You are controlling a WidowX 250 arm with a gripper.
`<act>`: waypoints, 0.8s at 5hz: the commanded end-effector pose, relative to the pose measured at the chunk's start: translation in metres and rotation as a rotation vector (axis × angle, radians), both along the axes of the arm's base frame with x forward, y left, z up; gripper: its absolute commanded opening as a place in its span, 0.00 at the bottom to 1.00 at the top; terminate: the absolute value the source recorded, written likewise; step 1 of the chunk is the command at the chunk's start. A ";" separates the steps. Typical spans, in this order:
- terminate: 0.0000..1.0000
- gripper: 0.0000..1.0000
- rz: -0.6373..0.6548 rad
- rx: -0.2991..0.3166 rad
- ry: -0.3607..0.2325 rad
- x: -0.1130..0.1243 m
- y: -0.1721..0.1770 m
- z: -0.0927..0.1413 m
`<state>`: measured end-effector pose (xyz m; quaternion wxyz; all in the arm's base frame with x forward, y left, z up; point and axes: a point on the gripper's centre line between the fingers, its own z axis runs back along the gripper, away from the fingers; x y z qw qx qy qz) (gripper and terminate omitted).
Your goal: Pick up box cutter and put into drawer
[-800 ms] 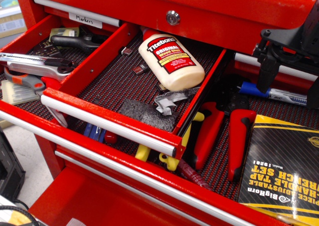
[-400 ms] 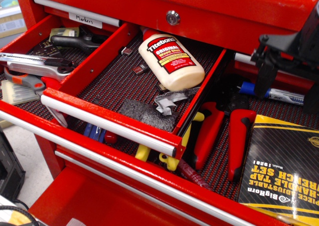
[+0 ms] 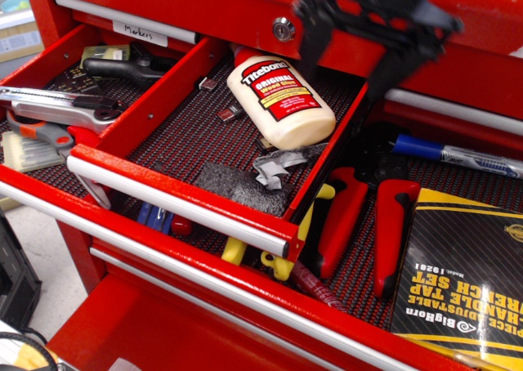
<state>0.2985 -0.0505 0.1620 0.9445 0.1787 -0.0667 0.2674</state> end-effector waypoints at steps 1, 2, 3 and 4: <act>0.00 1.00 0.459 0.054 -0.319 -0.026 0.082 0.036; 0.00 1.00 0.710 0.071 -0.362 -0.036 0.115 0.027; 0.00 1.00 0.912 0.117 -0.413 -0.034 0.133 0.008; 0.00 1.00 0.942 0.089 -0.382 -0.037 0.155 -0.026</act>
